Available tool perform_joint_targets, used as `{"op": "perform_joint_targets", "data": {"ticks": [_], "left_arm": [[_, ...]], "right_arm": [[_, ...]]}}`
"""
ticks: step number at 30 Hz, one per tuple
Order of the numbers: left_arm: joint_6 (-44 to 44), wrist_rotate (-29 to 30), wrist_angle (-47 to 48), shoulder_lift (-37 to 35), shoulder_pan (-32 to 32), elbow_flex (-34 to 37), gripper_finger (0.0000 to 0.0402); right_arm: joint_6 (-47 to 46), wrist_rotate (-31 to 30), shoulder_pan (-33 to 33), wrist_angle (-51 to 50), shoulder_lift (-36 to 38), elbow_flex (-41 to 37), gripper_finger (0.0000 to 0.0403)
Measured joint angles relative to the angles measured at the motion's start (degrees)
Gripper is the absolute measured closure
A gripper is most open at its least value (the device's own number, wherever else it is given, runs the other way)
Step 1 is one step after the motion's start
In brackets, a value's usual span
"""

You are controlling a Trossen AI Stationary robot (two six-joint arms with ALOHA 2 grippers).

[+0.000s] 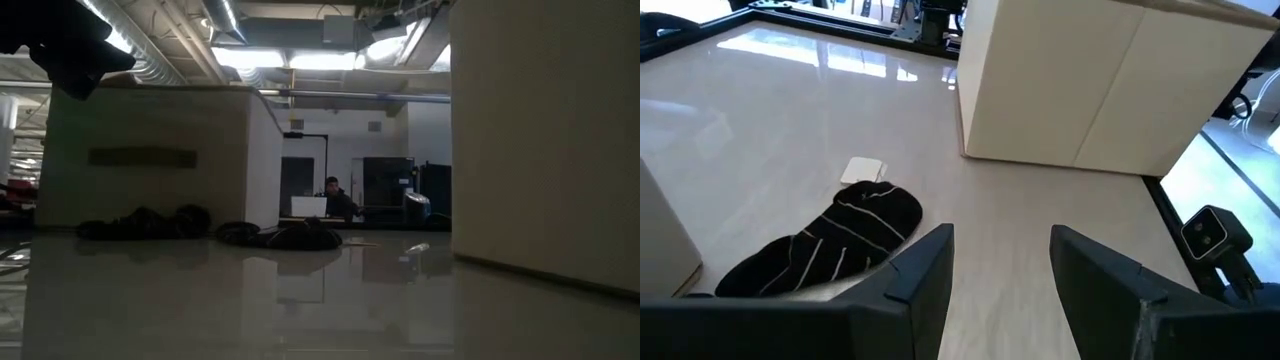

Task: Sort clothes
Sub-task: Put the black sock into the bottom white laundry organizer

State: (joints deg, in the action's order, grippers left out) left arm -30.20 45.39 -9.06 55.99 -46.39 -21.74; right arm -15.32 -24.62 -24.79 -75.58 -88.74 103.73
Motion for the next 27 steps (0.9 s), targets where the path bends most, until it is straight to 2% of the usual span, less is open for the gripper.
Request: {"op": "perform_joint_targets", "data": {"ticks": [3,7,13,21,27], "left_arm": [[0.0,0.0,0.0,0.0,0.0,0.0,0.0243],[0.0,0.0,0.0,0.0,0.0,0.0,0.0243],[0.0,0.0,0.1,0.0,0.0,0.0,0.0243],[-1.5,0.0,1.1,0.0,-0.1,0.0,0.0243],[-1.3,0.0,1.3,0.0,-0.1,0.0,0.0243]], "right_arm": [[8.5,-4.1,4.2,8.7,-1.8,-0.3,0.0145],[17.3,-4.7,9.4,19.4,-6.6,-0.4,0.0146],[23.6,3.5,16.1,28.9,-15.6,-0.4,0.0146],[24.6,16.0,20.9,29.6,-26.7,-0.5,0.0146],[24.6,18.3,21.1,30.2,-32.3,-0.5,0.0146]]}}
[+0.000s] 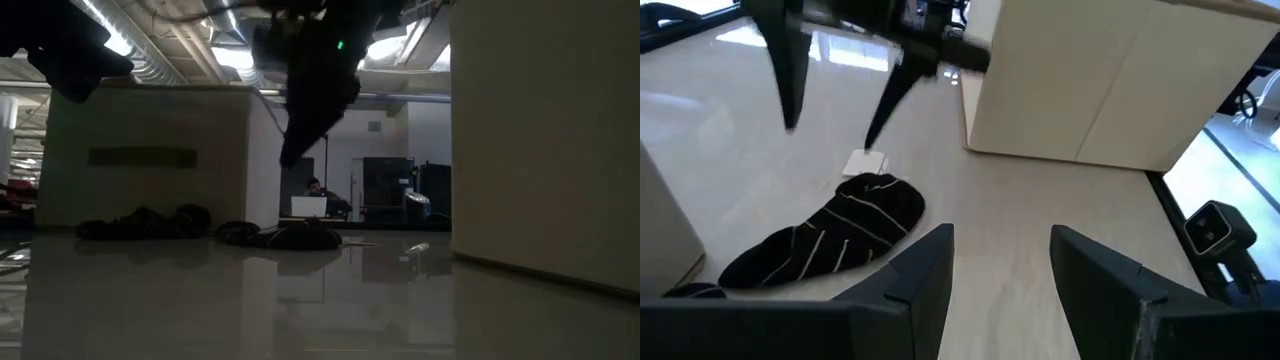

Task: Sort clothes
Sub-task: Put the black sock into the bottom white laundry organizer

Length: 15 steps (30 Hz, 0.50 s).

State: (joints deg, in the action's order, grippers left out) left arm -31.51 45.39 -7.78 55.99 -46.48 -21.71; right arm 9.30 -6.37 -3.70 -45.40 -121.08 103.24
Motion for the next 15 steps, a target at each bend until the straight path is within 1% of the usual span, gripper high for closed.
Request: {"op": "perform_joint_targets", "data": {"ticks": [4,9,13,15], "left_arm": [[0.2,0.0,-0.1,0.0,0.0,0.0,0.0243],[0.0,0.0,-0.1,0.0,0.0,0.0,0.0243],[0.1,-0.2,0.0,0.0,0.0,0.0,0.0243],[0.2,-0.2,0.1,0.0,0.0,0.0,0.0243]], "right_arm": [[0.0,0.2,0.0,2.2,-3.4,0.0,0.0146],[0.0,1.5,0.0,2.5,-7.1,0.0,0.0146],[0.0,4.6,0.0,2.5,-8.7,0.0,0.0146],[0.0,4.9,0.0,2.5,-9.3,0.1,0.0149]]}}
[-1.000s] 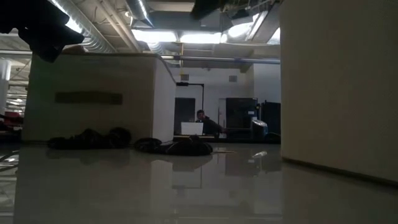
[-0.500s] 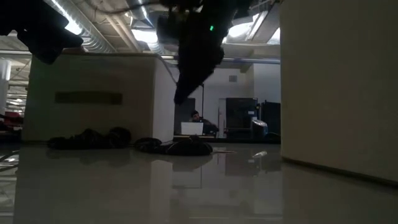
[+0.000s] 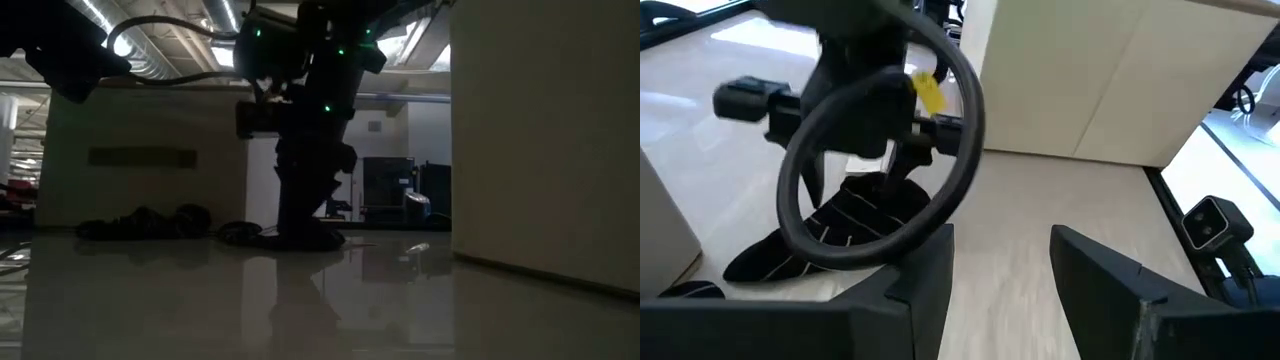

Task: Sort clothes
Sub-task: Put the black sock into the bottom white laundry organizer

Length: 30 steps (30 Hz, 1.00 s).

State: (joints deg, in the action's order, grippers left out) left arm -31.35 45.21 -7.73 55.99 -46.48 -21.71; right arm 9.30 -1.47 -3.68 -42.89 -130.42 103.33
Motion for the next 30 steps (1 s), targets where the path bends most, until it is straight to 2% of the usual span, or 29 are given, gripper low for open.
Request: {"op": "perform_joint_targets", "data": {"ticks": [2,5,11,14,16,21,27,30], "left_arm": [[0.0,0.0,0.0,0.0,0.0,0.0,0.0243],[0.0,0.0,0.0,0.0,0.0,0.0,0.0243],[-0.1,0.1,0.7,0.0,0.0,0.0,0.0243],[-0.2,0.2,1.1,0.0,0.0,0.0,0.0243],[-0.2,0.2,1.1,0.0,0.0,0.0,0.0243],[-0.2,0.3,1.0,0.0,0.0,0.0,0.0243],[-0.2,0.4,1.0,0.0,0.1,0.0,0.0243],[-0.2,0.4,1.1,0.0,0.1,0.0,0.0243]], "right_arm": [[0.0,-0.2,0.0,-0.7,-0.2,0.0,0.0162],[0.0,-0.3,0.0,-0.4,-0.6,0.1,0.0203],[0.9,-0.6,0.0,-0.4,-0.9,0.1,0.0330],[2.7,-2.6,-0.1,-0.4,-1.0,0.1,0.0386],[3.4,-3.5,-0.2,-0.4,-1.0,0.1,0.0392],[3.5,-3.9,-1.2,-1.7,1.0,-0.1,0.0370],[4.7,-8.1,-4.7,-2.8,8.9,0.0,0.0396],[4.7,-10.4,-6.6,-3.3,13.9,0.0,0.0391]]}}
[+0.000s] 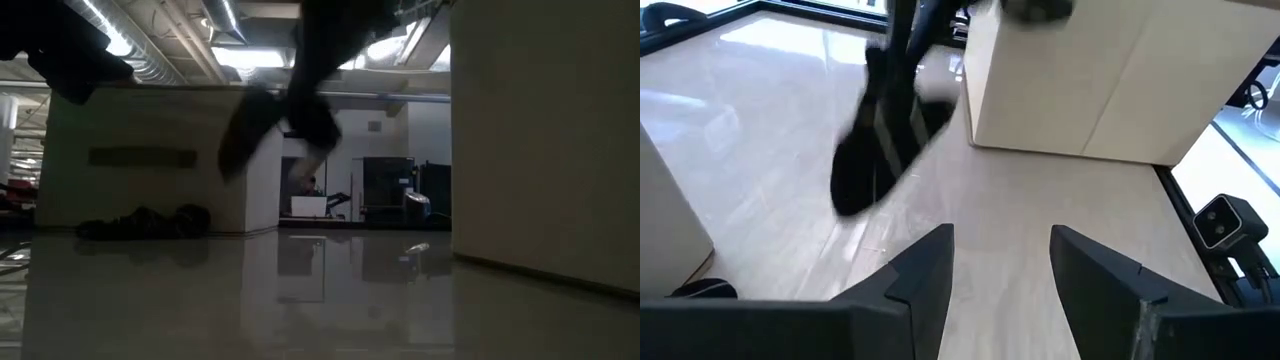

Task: Sort clothes
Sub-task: Put the black sock into the bottom white laundry organizer

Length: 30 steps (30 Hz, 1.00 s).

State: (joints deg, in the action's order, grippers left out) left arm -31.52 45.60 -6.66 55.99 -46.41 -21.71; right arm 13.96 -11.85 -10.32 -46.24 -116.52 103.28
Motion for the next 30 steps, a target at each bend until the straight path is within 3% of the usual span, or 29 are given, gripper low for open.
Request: {"op": "perform_joint_targets", "data": {"ticks": [7,13,22,30], "left_arm": [[-0.4,0.0,-0.1,0.0,0.0,0.0,0.0243],[-0.8,-0.1,0.0,0.0,0.0,0.0,0.0243],[0.1,-0.2,0.1,0.0,0.0,0.0,0.0243],[0.3,0.0,0.1,0.0,0.0,0.0,0.0243]], "right_arm": [[-0.1,-7.7,-3.7,-2.8,12.1,0.0,0.0391],[-3.5,-9.6,-6.6,-7.5,21.1,0.0,0.0387],[-21.7,-12.8,-17.6,-24.3,31.4,0.1,0.0384],[-47.5,-18.5,-32.3,-41.2,33.1,0.1,0.0384]]}}
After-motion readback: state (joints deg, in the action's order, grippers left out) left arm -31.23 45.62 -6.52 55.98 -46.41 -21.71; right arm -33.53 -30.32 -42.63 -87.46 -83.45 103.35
